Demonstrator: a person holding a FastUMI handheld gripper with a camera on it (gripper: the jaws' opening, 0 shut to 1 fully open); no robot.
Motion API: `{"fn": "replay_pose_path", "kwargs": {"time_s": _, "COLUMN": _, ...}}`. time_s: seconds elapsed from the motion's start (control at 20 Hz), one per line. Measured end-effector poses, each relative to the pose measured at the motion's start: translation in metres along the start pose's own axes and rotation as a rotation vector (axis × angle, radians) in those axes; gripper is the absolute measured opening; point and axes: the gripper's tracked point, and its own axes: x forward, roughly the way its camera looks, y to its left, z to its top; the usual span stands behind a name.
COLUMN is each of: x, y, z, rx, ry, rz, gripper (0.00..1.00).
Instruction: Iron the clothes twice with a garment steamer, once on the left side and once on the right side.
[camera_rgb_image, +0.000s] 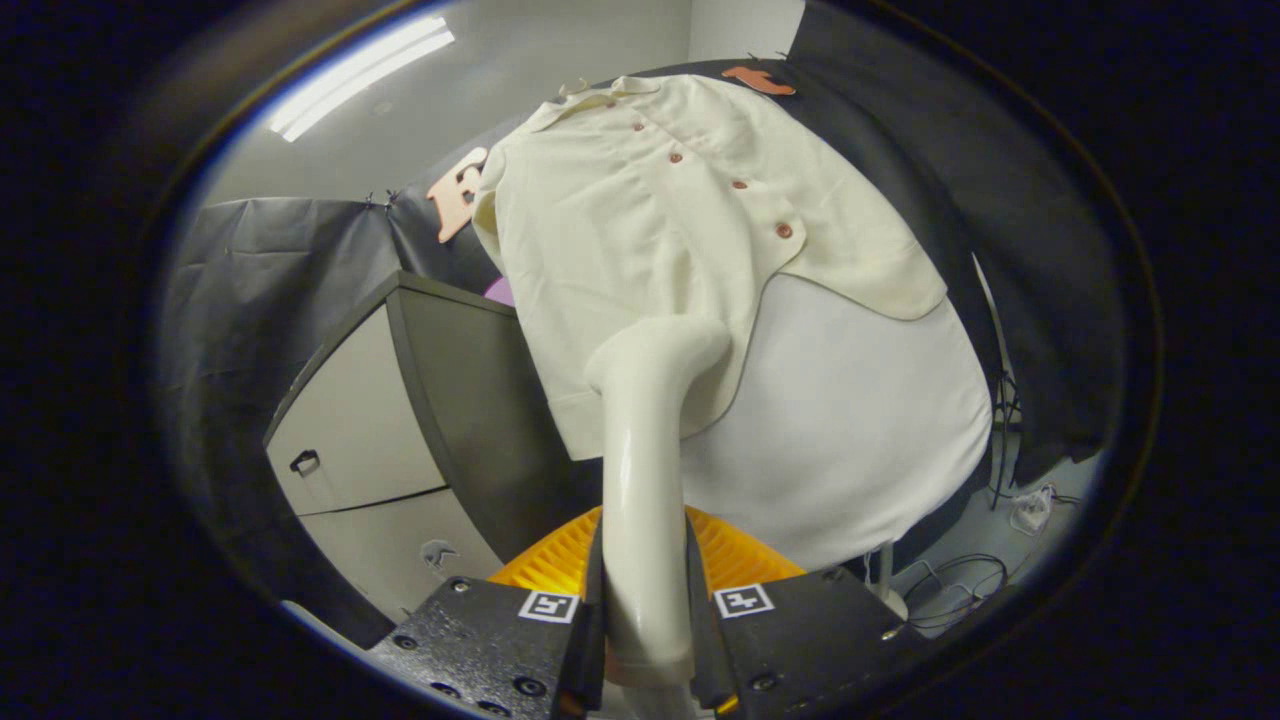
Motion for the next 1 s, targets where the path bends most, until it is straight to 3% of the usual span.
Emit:
{"fn": "replay_pose_path", "kwargs": {"time_s": 0.45, "x": -0.026, "y": 0.032, "z": 0.15, "rx": -0.052, "ry": -0.166, "rz": 0.056, "gripper": 0.35}}
{"fn": "replay_pose_path", "kwargs": {"time_s": 0.7, "x": -0.01, "y": 0.032, "z": 0.25, "rx": -0.104, "ry": -0.251, "rz": 0.07, "gripper": 0.34}}
{"fn": "replay_pose_path", "kwargs": {"time_s": 1.0, "x": 0.032, "y": 0.004, "z": 0.33, "rx": -0.135, "ry": -0.286, "rz": 0.047, "gripper": 0.34}}
